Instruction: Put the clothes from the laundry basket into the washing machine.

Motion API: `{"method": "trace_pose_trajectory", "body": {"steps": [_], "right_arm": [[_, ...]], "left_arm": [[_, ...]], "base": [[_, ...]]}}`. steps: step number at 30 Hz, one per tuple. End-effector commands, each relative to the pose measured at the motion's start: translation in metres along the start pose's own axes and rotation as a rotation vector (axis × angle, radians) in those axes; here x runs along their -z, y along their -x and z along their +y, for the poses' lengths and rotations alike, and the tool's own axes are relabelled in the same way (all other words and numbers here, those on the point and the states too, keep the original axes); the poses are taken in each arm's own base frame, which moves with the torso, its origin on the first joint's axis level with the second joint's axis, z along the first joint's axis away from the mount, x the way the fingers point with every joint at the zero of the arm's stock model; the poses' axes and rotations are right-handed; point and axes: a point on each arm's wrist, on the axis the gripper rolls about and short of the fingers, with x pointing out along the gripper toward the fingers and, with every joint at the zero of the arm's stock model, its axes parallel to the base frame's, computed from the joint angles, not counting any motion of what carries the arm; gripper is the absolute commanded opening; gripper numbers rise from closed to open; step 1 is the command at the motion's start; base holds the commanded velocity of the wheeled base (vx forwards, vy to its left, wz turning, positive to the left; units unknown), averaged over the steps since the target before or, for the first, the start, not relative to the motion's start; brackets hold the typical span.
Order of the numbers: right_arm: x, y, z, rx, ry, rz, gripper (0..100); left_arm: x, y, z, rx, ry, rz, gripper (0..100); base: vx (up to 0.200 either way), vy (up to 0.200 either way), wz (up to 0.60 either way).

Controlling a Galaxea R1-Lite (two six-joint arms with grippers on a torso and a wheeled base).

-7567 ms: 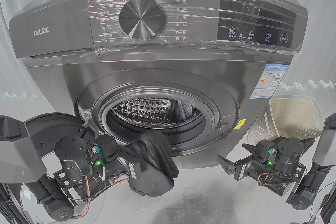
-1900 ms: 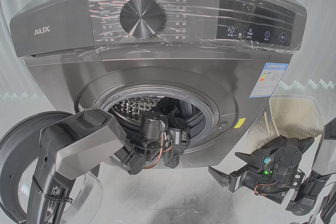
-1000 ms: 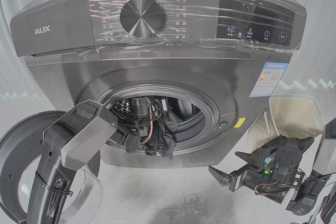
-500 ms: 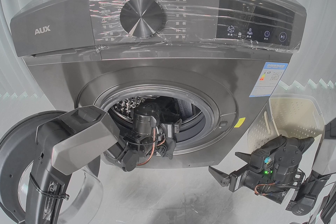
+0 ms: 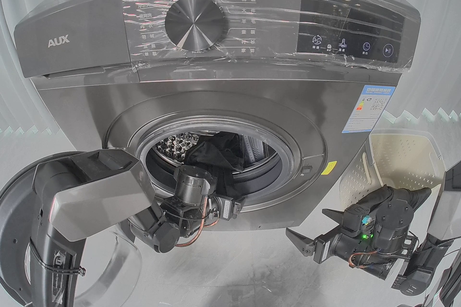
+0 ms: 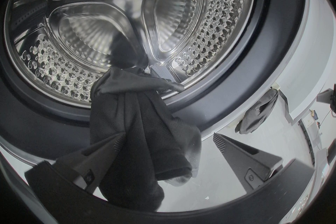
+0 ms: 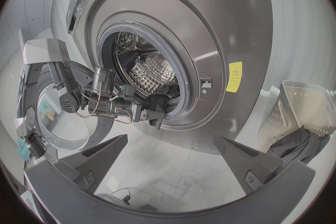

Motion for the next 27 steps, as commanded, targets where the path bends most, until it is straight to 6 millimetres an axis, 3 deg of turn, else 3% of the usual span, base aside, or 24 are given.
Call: {"method": "trace_pose_trajectory", "body": {"steps": [1,2,8,15,19,27], "right_arm": [[0.001,-0.001,0.0,0.0,0.002,0.006,100],[0.002,-0.002,0.0,0.0,0.002,0.009,100],[0.002,-0.002,0.0,0.002,0.002,0.01,100],[0.002,-0.002,0.0,0.001,0.001,0.007,100],[0.001,-0.001,-0.001,0.003,0.001,0.007,100],[0.001,-0.001,-0.001,0.004,0.0,0.004,100]], "left_arm": [[0.004,0.001,0.002,-0.003,-0.004,0.016,100],[0.005,0.0,0.003,-0.006,-0.004,0.015,0],[0.001,-0.006,0.003,-0.005,-0.004,-0.007,0],[-0.027,-0.029,-0.001,-0.023,0.027,-0.171,0],[-0.043,-0.054,0.013,-0.088,0.05,-0.314,0],[-0.063,-0.081,0.029,-0.14,0.08,-0.471,0]], "base": [[0.0,0.0,0.0],[0.0,0.0,0.0],[0.0,0.0,0.0],[0.0,0.0,0.0],[0.0,0.0,0.0],[0.0,0.0,0.0]]}}
